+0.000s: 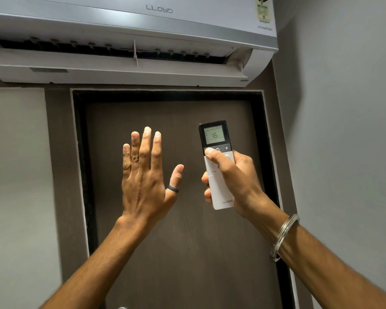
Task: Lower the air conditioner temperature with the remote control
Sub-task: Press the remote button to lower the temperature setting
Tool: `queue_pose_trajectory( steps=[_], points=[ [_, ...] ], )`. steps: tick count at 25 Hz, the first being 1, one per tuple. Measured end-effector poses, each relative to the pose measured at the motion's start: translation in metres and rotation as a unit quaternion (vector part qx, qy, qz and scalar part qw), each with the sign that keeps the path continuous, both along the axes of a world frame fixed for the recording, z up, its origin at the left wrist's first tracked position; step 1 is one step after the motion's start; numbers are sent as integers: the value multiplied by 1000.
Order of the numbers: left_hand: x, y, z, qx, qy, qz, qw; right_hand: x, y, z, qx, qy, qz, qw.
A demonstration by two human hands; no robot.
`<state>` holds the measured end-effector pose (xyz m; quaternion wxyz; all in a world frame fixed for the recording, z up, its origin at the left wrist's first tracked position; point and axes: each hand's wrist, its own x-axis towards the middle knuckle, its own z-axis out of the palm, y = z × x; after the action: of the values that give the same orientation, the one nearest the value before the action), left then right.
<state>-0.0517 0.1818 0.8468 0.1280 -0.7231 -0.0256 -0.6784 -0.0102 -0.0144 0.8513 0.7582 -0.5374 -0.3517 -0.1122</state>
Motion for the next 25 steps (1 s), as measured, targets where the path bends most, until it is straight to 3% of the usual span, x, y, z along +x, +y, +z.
queue_pose_trajectory(
  steps=[14,19,25],
  points=[
    [8,4,-8,8,13,-6,1000,9,6,-9,-22,-11,25,999],
    [17,-5,-37,2,43,-16,999,8,2,-31,-118,-79,-162,976],
    [41,-32,-171,-38,180,-68,981,22,-14,-164,-141,65,-251,956]
  ],
)
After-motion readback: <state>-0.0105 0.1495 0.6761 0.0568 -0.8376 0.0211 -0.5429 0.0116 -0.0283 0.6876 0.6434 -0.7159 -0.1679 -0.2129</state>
